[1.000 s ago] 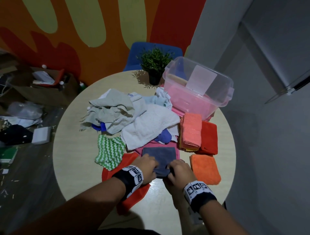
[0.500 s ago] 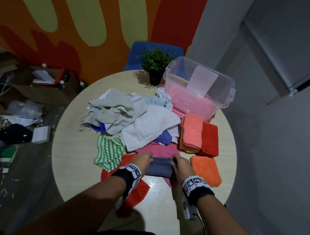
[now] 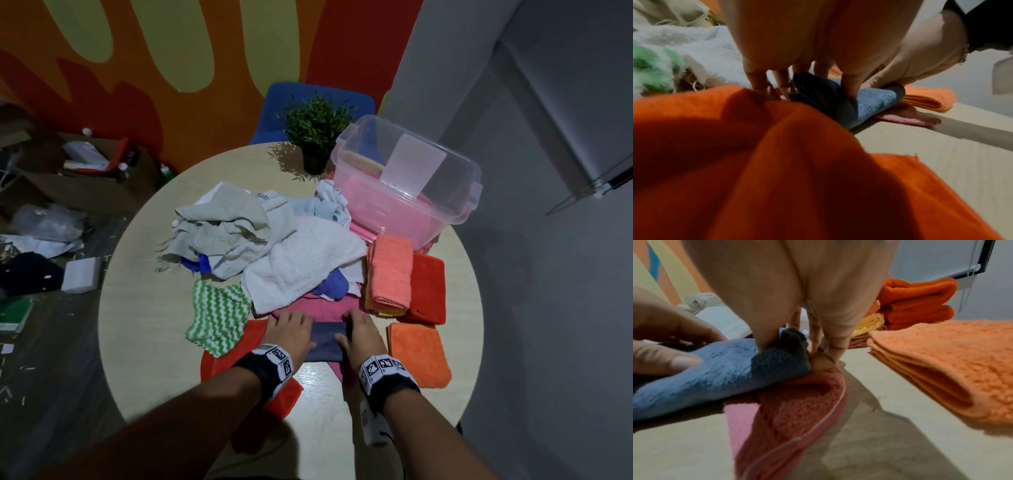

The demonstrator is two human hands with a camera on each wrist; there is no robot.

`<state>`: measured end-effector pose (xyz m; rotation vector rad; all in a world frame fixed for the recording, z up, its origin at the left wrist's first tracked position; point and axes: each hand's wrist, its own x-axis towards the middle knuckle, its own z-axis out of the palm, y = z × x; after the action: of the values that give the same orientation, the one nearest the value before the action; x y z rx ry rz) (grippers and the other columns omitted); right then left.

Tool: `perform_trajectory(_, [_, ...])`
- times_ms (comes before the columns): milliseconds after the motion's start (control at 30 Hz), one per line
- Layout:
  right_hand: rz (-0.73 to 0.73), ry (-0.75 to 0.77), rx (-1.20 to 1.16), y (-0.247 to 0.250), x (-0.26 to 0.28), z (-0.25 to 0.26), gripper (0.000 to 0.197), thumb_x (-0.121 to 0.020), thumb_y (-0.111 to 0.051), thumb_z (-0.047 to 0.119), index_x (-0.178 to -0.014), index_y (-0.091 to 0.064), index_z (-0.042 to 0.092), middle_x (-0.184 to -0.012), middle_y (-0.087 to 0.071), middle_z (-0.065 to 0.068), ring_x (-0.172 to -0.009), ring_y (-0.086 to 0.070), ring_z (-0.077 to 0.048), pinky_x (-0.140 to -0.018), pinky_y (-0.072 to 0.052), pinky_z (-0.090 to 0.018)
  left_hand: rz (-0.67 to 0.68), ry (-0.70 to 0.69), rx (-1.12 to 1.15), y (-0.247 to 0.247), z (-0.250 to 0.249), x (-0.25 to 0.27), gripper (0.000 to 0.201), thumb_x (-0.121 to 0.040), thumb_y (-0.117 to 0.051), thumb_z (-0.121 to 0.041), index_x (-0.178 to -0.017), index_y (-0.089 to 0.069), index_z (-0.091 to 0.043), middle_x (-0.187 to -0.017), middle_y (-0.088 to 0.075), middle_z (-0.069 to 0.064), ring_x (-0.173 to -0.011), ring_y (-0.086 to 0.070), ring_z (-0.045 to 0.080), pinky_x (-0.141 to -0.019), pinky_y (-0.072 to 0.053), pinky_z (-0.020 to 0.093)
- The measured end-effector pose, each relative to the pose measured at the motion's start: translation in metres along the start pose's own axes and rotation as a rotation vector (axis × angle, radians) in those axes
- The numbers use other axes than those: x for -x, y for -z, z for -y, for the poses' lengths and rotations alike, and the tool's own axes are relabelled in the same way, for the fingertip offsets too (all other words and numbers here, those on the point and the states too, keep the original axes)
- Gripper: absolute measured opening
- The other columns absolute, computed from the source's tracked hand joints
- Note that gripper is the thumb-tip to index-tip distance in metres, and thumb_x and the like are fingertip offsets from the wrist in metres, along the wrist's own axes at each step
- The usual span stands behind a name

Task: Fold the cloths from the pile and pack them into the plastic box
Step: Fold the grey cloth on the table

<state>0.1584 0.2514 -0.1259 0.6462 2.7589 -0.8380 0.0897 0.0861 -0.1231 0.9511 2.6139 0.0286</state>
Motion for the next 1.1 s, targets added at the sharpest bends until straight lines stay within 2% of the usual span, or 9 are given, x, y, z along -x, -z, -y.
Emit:
perform_trajectory(233, [0.083,-0.084,-0.108,0.008,0.002,-0.001,0.066,-0.083,-0.075,0.019,-0.142,-0.044,0.017,-0.136,-0.056,-0.002,-0.126,-0.052,-0.019,-0.105,-0.038,-0.025,0.149,0.071,0.246,0.013,0.007,-0.001,0.052,-0.092,-0.064,-0.036,-0.14,-0.043,-0.027,-0.134,-0.053,0.001,-0.126,-0.049,0.024,-0.099,-0.034,0.038])
perform_trajectory(367, [0.147,-0.075,-0.272,0.027,0.018,-0.006,0.057,-0.075,-0.079,0.016,-0.127,-0.056,0.022,-0.117,-0.064,0.004,-0.109,-0.061,-0.015,-0.089,-0.048,-0.02,0.158,0.008,0.46,0.035,0.025,0.003,0.034,-0.078,-0.075,-0.041,-0.107,-0.063,-0.029,-0.103,-0.067,-0.004,-0.098,-0.062,0.017,-0.09,-0.046,0.033])
perform_trajectory(467, [0.211,-0.039,-0.404,0.045,0.03,-0.007,0.046,-0.07,-0.072,-0.001,-0.109,-0.062,0.022,-0.1,-0.069,0.0,-0.087,-0.066,-0.009,-0.068,-0.049,-0.015,0.156,-0.089,0.933,0.054,0.027,0.008,0.024,-0.075,-0.084,-0.018,-0.093,-0.069,-0.024,-0.088,-0.07,-0.006,-0.079,-0.064,0.004,-0.078,-0.052,0.023])
perform_trajectory(633, [0.307,0.058,-0.45,0.067,0.047,0.0,0.045,-0.068,-0.075,0.008,-0.103,-0.057,0.03,-0.093,-0.068,0.007,-0.078,-0.065,0.003,-0.073,-0.054,-0.026,0.112,-0.13,1.294,0.077,0.012,0.002,0.025,-0.077,-0.082,-0.004,-0.098,-0.074,-0.015,-0.092,-0.076,0.0,-0.089,-0.069,0.011,-0.083,-0.053,0.026])
perform_trajectory(733, [0.221,0.106,-0.609,0.076,0.055,0.005,0.069,-0.075,-0.078,0.027,-0.13,-0.037,0.038,-0.117,-0.066,0.002,-0.103,-0.068,-0.01,-0.088,-0.056,-0.033,0.085,-0.106,1.382,0.09,-0.009,-0.006,0.037,-0.077,-0.08,0.002,-0.109,-0.069,-0.012,-0.099,-0.075,0.012,-0.092,-0.07,0.02,-0.088,-0.054,0.036])
perform_trajectory(800, [0.052,0.136,-0.676,0.085,0.058,0.007,0.059,-0.087,-0.071,0.015,-0.129,-0.033,0.031,-0.116,-0.066,0.002,-0.102,-0.068,-0.007,-0.087,-0.054,-0.025,-0.012,-0.032,1.455,0.095,-0.027,-0.014,0.048,-0.08,-0.079,-0.002,-0.12,-0.06,-0.02,-0.104,-0.073,0.017,-0.097,-0.071,0.027,-0.088,-0.056,0.04])
perform_trajectory(900, [-0.198,0.156,-0.757,0.098,0.06,0.004,0.041,-0.093,-0.062,0.003,-0.118,-0.037,0.025,-0.109,-0.063,0.007,-0.095,-0.066,-0.009,-0.081,-0.05,-0.019,-0.083,0.095,1.547,0.095,-0.06,-0.024,0.06,-0.087,-0.075,-0.014,-0.134,-0.041,-0.026,-0.114,-0.065,0.016,-0.099,-0.069,0.025,-0.081,-0.058,0.035])
perform_trajectory(967, [-0.283,0.143,-0.747,0.105,0.057,-0.004,0.038,-0.093,-0.06,0.003,-0.116,-0.044,0.029,-0.118,-0.057,0.01,-0.108,-0.059,-0.012,-0.093,-0.046,-0.024,0.004,0.079,1.596,0.092,-0.085,-0.024,0.062,-0.089,-0.073,-0.011,-0.137,-0.035,-0.022,-0.108,-0.067,0.016,-0.091,-0.069,0.023,-0.07,-0.057,0.033])
perform_trajectory(1100, [-0.289,0.04,-0.73,0.115,0.047,-0.03,0.058,-0.084,-0.05,-0.009,-0.126,-0.055,0.031,-0.137,-0.052,0.003,-0.126,-0.049,-0.009,-0.111,-0.038,-0.033,-0.053,0.063,1.405,0.072,-0.123,-0.032,0.067,-0.08,-0.08,-0.012,-0.128,-0.034,-0.021,-0.087,-0.069,0.009,-0.078,-0.069,0.024,-0.075,-0.057,0.043])
